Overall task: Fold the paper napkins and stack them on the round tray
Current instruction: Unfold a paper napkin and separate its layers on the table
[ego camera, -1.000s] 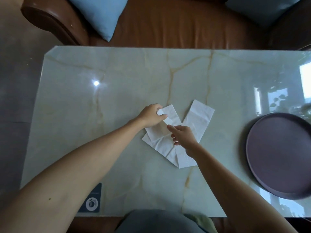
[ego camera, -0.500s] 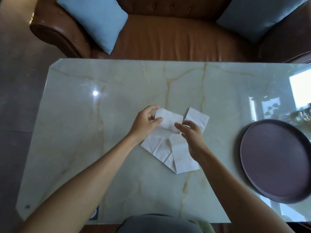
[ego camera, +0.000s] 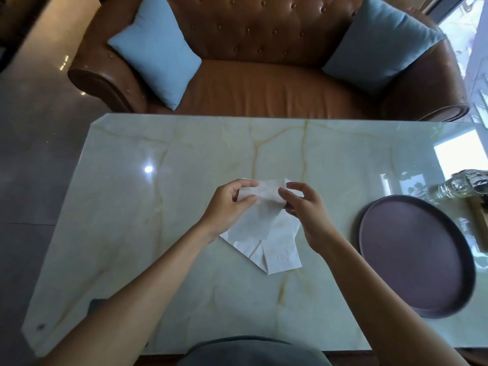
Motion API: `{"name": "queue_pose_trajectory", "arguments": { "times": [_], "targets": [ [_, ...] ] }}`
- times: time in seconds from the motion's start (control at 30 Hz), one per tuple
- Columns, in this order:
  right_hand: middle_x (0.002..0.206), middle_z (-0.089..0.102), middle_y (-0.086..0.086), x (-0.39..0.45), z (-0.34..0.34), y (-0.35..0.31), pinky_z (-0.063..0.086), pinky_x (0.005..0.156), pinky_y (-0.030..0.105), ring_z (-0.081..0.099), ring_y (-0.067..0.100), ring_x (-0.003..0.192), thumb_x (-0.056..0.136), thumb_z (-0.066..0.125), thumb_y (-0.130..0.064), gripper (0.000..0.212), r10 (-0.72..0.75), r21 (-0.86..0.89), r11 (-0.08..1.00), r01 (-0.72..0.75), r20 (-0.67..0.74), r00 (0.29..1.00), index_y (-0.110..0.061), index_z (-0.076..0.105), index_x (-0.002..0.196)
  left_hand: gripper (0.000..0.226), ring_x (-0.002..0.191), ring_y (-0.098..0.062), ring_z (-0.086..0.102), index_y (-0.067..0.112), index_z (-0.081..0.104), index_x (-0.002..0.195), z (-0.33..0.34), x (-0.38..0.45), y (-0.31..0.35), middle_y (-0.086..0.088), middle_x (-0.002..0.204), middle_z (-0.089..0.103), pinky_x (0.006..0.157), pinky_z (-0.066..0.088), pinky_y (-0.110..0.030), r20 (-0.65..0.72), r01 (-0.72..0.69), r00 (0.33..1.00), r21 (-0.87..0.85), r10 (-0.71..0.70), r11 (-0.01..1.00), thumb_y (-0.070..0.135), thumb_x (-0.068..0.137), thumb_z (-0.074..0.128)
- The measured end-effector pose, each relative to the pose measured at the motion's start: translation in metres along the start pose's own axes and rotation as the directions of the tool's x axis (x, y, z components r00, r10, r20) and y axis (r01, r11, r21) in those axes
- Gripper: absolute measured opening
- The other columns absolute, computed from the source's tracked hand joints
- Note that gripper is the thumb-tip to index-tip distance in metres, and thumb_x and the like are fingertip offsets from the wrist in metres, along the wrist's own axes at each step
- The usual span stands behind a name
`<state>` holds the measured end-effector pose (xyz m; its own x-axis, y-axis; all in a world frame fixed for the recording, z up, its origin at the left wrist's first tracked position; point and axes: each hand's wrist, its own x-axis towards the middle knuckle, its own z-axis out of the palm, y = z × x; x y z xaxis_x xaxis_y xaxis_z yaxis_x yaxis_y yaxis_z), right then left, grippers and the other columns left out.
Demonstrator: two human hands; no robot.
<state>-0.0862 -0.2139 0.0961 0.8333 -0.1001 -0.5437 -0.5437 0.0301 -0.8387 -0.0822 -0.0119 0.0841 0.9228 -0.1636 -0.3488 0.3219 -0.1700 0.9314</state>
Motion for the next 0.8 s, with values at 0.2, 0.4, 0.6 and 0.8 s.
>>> {"name": "queue_pose_trajectory", "arguments": {
  "times": [0.2, 0.4, 0.6, 0.8],
  "targets": [
    [0.087, 0.079, -0.004, -0.016, -0.013, 0.003, 0.049, 0.098, 0.036, 0.069, 0.019, 0.101, 0.090, 0.077, -0.018, 0.054, -0.026, 0.041, 0.999, 0.025, 0.021, 0.999, -0.023, 0.054, 0.138, 0.021, 0.094, -0.020, 0.071, 0.023, 0.074, 0.112, 0.013, -0.012, 0.008, -0.006, 0.105, 0.077, 0.087, 0.053, -0.030, -0.055, 0.017, 0.998, -0.023, -0.019, 1.000, 0.019, 0.092, 0.072],
    [0.096, 0.076, 0.002, -0.027, -0.022, 0.011, 0.049, 0.096, 0.032, 0.068, 0.012, 0.092, 0.091, 0.074, -0.010, 0.056, -0.047, 0.078, 0.996, 0.045, 0.029, 0.998, -0.026, 0.052, 0.140, 0.022, 0.093, -0.020, 0.072, 0.020, 0.074, 0.111, 0.030, -0.019, 0.006, -0.003, 0.104, 0.078, 0.089, 0.055, -0.038, -0.195, -0.005, 0.981, -0.047, -0.005, 0.999, 0.019, 0.089, 0.075],
    [0.092, 0.072, 0.007, -0.026, -0.031, 0.004, 0.050, 0.074, 0.018, 0.066, 0.010, 0.079, 0.093, 0.069, -0.004, 0.041, -0.165, -0.077, 0.983, 0.168, 0.046, 0.985, -0.021, 0.062, 0.129, 0.031, 0.098, -0.019, 0.075, 0.011, 0.073, 0.114, 0.032, -0.022, 0.004, -0.003, 0.106, 0.078, 0.096, 0.058, -0.040, -0.182, -0.025, 0.983, 0.011, 0.027, 1.000, 0.011, 0.084, 0.079],
    [0.097, 0.073, 0.002, -0.022, -0.030, 0.004, 0.051, 0.081, 0.024, 0.067, 0.017, 0.088, 0.092, 0.071, -0.007, 0.024, -0.288, -0.360, 0.877, 0.319, 0.139, 0.948, -0.018, 0.071, 0.114, 0.029, 0.091, -0.013, 0.074, 0.016, 0.076, 0.114, 0.032, -0.028, 0.009, 0.002, 0.100, 0.078, 0.090, 0.058, -0.028, -0.199, -0.063, 0.974, 0.214, 0.107, 0.975, 0.015, 0.085, 0.079]
  ]
}}
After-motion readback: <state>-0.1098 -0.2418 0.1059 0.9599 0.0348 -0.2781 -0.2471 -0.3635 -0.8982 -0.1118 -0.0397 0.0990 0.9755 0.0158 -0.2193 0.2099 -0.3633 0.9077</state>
